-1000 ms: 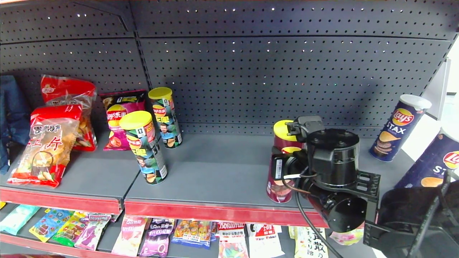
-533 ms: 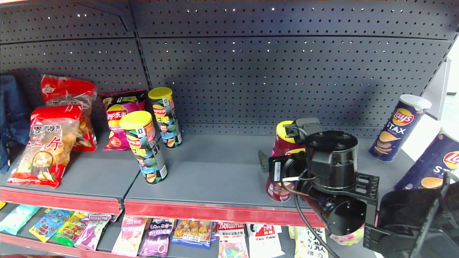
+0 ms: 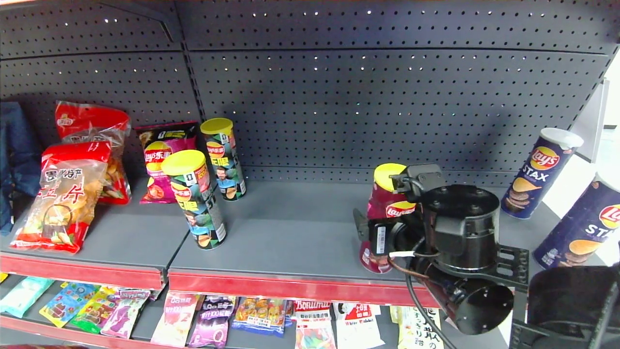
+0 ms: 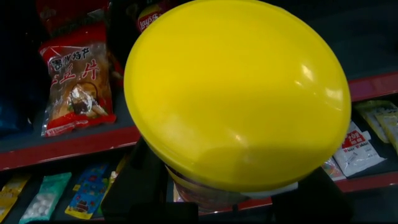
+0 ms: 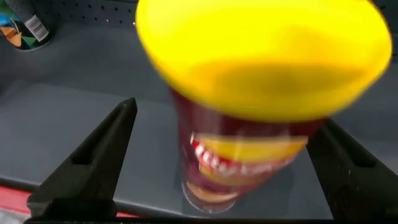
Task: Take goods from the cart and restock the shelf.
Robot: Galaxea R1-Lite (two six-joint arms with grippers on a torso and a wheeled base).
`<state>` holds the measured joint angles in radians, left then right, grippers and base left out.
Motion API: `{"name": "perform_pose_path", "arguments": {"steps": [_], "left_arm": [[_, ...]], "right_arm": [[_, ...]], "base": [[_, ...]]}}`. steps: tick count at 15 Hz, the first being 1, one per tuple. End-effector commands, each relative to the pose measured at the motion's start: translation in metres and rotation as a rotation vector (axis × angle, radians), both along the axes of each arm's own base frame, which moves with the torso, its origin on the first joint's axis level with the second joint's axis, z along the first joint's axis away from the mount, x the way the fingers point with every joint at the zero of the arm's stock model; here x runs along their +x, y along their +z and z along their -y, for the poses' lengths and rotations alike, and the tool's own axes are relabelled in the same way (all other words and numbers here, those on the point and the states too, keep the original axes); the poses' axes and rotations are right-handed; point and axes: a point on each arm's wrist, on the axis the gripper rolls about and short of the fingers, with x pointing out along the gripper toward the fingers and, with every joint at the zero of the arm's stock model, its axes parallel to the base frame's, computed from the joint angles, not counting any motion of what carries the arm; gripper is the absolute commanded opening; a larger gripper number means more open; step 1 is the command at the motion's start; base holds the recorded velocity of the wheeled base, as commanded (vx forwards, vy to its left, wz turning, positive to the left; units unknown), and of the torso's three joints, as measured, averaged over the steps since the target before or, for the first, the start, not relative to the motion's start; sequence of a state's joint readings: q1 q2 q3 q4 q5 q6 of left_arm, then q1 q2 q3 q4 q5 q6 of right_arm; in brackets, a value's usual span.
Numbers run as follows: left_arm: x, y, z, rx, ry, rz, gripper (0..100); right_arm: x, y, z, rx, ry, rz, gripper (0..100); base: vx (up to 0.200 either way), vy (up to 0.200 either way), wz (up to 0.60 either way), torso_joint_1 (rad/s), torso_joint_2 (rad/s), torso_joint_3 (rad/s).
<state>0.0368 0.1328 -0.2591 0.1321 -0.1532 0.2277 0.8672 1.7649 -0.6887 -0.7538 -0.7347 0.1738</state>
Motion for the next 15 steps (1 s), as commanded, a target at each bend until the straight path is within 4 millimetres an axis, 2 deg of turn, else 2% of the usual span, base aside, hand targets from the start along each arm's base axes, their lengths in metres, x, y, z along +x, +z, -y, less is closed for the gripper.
{"name": "perform_pose_path", "arguments": {"steps": [1,8,12,15], "left_arm": [[0.0,0.0,0.0,-0.001,0.0,0.001,0],[0.001,0.001,0.0,0.001,-0.003,-0.005,0],[0.001,0.0,0.0,0.001,-0.003,-0.008,0],[0.001,0.0,0.0,0.001,-0.002,-0.006,0]], "right_arm": [[-0.017,0.005,0.007,0.007,0.028,0.005,100],[-0.058,0.012,0.034,0.021,0.101,0.016,100],[-0.06,0.03,0.042,0.064,0.093,0.064,100],[-0.056,0.04,0.056,0.095,0.04,0.095,100]], "base": [[0.0,0.0,0.0,0.0,0.0,0.0],[0.0,0.0,0.0,0.0,0.0,0.0],[0.0,0.0,0.0,0.0,0.0,0.0],[0.0,0.0,0.0,0.0,0.0,0.0]]}}
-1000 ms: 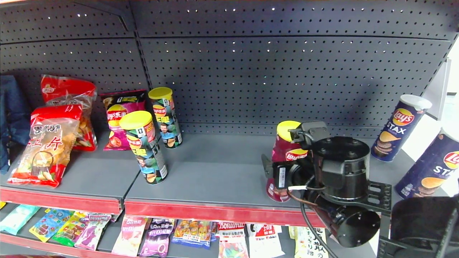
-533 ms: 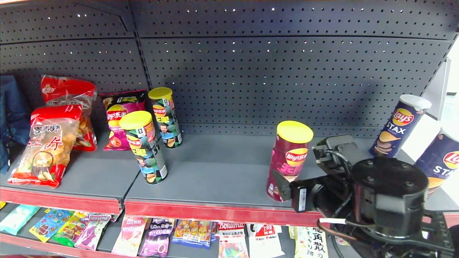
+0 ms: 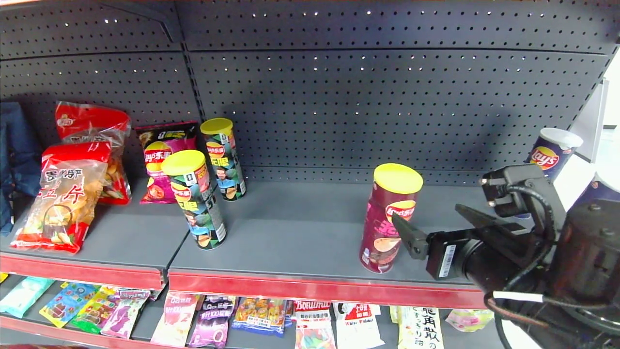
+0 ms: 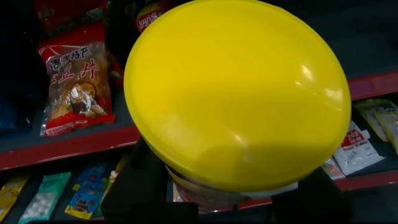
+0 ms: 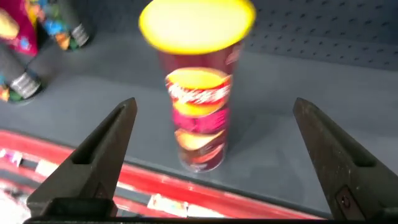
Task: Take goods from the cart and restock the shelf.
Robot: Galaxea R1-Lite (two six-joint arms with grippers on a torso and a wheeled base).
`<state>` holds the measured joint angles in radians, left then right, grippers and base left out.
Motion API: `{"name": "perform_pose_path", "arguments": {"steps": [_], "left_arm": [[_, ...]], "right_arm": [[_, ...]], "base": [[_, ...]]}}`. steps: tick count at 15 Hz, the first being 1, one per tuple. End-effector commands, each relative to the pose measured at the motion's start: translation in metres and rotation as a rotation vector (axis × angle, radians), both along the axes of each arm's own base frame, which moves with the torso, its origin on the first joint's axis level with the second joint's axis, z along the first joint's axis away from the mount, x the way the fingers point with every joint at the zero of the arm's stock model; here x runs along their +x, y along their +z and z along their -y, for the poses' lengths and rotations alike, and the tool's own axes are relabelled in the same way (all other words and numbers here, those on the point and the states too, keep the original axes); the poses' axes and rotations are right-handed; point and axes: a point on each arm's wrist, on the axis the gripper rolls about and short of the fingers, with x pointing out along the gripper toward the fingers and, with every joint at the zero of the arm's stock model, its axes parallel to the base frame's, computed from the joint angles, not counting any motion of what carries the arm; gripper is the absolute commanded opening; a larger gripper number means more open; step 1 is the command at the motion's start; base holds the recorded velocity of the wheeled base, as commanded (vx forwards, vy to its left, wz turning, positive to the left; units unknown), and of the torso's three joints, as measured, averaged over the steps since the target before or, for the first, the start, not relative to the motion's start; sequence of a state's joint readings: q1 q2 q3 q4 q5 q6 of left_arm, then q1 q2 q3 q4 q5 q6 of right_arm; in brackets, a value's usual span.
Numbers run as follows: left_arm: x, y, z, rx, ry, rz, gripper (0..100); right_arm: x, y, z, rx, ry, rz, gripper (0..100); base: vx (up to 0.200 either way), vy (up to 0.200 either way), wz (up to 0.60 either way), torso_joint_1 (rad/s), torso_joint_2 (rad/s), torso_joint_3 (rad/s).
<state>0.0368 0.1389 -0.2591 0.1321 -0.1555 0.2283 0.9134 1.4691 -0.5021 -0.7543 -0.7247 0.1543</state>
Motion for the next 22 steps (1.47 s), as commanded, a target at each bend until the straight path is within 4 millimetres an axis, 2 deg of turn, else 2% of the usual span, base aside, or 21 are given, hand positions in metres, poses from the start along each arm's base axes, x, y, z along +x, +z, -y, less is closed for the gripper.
{"name": "perform_pose_path", "arguments": {"steps": [1,8,12,15,19,22], "left_arm": [[0.0,0.0,0.0,0.0,0.001,-0.002,0],[-0.002,-0.005,0.0,-0.001,0.001,-0.022,0],[-0.002,-0.006,0.0,-0.001,0.001,-0.026,0],[-0.001,-0.007,0.0,-0.001,0.001,-0.028,0],[-0.001,-0.007,0.0,-0.001,0.001,-0.029,0],[-0.001,-0.006,0.0,-0.001,0.001,-0.029,0]], "right_arm": [[-0.002,0.011,0.011,0.037,-0.024,0.03,100],[0.0,0.031,0.039,0.109,-0.113,0.095,100],[0.013,0.051,0.048,0.112,-0.178,0.154,100],[0.027,0.051,0.064,0.09,-0.237,0.157,100],[0.043,0.065,0.088,0.07,-0.319,0.205,100],[0.045,0.069,0.097,0.057,-0.349,0.22,100]], "base": [[0.0,0.0,0.0,0.0,0.0,0.0],[0.0,0.0,0.0,0.0,0.0,0.0],[0.0,0.0,0.0,0.0,0.0,0.0],[0.0,0.0,0.0,0.0,0.0,0.0],[0.0,0.0,0.0,0.0,0.0,0.0],[0.0,0.0,0.0,0.0,0.0,0.0]]}}
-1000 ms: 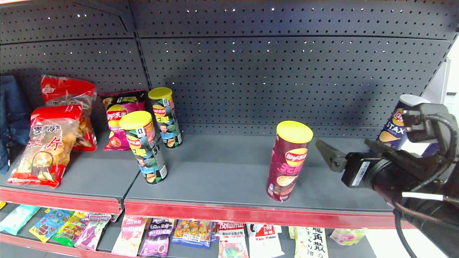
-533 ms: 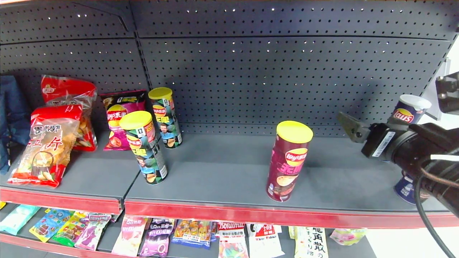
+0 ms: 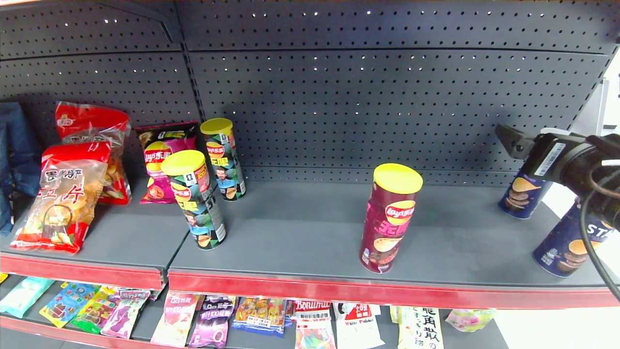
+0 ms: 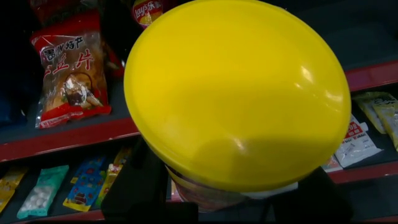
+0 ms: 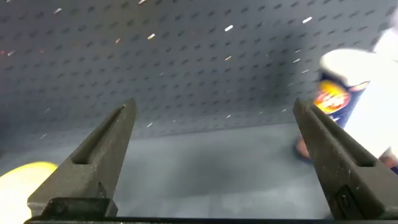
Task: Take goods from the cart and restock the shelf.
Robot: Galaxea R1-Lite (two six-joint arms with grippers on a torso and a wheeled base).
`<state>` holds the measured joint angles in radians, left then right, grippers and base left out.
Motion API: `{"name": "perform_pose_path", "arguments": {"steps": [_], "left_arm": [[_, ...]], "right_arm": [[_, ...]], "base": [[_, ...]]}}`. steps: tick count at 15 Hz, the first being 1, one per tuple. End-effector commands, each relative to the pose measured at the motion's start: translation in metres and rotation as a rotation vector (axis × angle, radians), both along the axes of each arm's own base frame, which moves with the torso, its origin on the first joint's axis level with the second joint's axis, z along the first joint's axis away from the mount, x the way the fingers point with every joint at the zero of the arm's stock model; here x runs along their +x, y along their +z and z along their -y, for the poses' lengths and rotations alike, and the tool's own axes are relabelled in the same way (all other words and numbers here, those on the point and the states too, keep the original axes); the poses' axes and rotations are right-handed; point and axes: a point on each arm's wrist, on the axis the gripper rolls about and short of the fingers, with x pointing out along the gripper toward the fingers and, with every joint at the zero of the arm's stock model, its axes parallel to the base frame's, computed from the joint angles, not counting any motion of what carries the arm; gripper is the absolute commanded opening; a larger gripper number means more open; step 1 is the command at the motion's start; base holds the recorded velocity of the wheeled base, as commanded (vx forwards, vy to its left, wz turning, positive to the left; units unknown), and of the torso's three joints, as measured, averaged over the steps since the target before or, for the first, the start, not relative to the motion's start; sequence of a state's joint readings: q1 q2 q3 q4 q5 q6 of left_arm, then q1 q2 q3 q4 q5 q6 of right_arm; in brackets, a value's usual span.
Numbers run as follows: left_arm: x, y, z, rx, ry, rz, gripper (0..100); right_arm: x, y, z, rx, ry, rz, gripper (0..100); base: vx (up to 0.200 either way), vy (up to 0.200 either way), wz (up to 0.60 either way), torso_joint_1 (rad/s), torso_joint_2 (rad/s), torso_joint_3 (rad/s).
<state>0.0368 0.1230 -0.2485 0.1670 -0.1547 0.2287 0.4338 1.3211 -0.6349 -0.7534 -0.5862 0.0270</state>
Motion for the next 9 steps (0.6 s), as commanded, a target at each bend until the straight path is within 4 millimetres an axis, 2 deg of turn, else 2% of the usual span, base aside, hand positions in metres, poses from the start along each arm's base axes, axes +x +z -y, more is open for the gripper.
{"name": "perform_pose_path", "arguments": {"steps": [1,9], "left_arm": [[0.0,0.0,0.0,0.0,0.0,-0.001,0],[0.0,0.001,0.0,0.0,-0.002,0.005,0]], "right_arm": [[0.001,0.003,0.007,-0.008,-0.034,0.009,100],[-0.004,0.011,0.056,-0.055,-0.149,0.045,100]], "base": [[0.0,0.0,0.0,0.0,0.0,0.0],[0.0,0.0,0.0,0.0,0.0,0.0]]}}
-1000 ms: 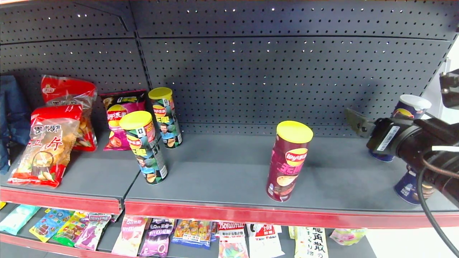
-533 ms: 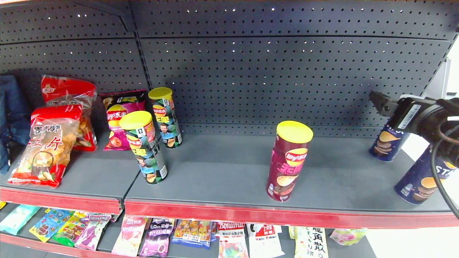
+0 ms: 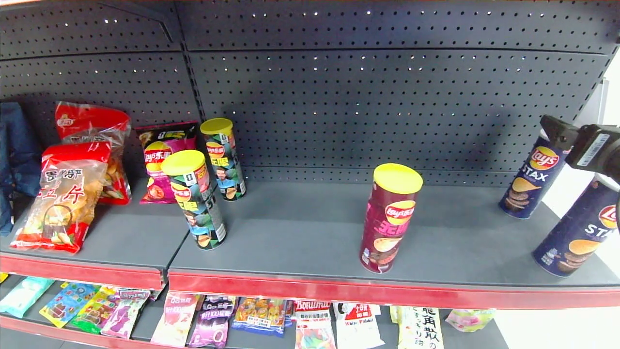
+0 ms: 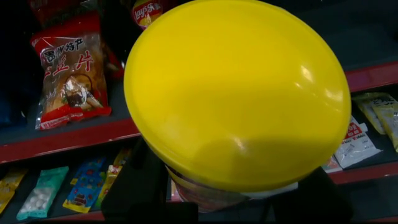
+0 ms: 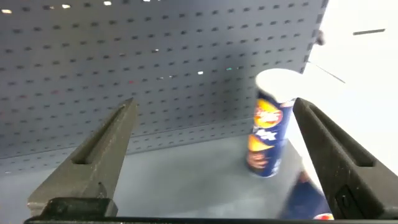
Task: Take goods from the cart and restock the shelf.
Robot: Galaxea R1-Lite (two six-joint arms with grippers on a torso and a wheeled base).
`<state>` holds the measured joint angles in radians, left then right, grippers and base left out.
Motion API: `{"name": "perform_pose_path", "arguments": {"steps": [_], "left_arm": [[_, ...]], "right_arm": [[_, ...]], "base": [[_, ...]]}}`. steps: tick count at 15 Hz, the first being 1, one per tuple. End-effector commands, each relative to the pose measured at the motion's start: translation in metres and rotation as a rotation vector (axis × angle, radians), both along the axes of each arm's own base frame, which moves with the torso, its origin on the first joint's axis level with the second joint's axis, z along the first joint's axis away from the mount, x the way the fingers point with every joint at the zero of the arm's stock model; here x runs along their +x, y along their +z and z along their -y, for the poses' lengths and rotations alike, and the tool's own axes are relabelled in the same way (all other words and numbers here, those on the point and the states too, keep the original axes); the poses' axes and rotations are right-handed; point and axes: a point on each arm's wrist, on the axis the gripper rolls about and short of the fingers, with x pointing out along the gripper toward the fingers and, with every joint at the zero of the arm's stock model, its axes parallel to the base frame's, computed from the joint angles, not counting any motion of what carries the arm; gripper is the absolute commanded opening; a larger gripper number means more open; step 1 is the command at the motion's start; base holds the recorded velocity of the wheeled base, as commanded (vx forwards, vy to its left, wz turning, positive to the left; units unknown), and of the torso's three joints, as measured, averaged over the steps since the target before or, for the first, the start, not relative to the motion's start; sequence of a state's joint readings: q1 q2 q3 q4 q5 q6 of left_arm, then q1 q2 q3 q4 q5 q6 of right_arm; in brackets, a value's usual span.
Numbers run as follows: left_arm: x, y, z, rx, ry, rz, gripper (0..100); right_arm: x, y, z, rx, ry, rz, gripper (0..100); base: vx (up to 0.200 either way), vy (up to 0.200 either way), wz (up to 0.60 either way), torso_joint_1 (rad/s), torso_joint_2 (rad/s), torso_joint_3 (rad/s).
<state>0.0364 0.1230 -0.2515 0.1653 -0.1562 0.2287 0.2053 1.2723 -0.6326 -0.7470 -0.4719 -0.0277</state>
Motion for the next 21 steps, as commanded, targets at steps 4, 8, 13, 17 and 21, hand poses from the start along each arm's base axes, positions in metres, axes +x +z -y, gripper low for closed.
{"name": "perform_pose_path", "arguments": {"steps": [4,8,13,17,21], "left_arm": [[0.0,0.0,0.0,0.0,0.0,0.0,0],[0.0,0.0,0.0,0.0,-0.001,0.0,0],[0.0,0.0,0.0,-0.002,-0.006,-0.002,0],[0.0,0.0,0.0,-0.002,-0.014,-0.002,0],[0.001,0.001,0.0,-0.003,-0.017,-0.008,0]], "right_arm": [[-0.014,0.011,0.029,-0.022,-0.004,0.057,100],[-0.032,0.006,0.044,-0.049,0.052,0.065,100],[-0.056,-0.008,0.062,-0.081,0.108,0.046,100],[-0.075,-0.012,0.06,-0.091,0.144,0.053,100],[-0.092,-0.014,0.06,-0.087,0.131,0.02,100]], "base": [[0.0,0.0,0.0,0.0,0.0,0.0],[0.0,0.0,0.0,0.0,0.0,0.0],[0.0,0.0,0.0,0.0,0.0,0.0],[0.0,0.0,0.0,0.0,0.0,0.0],[0.0,0.0,0.0,0.0,0.0,0.0]]}}
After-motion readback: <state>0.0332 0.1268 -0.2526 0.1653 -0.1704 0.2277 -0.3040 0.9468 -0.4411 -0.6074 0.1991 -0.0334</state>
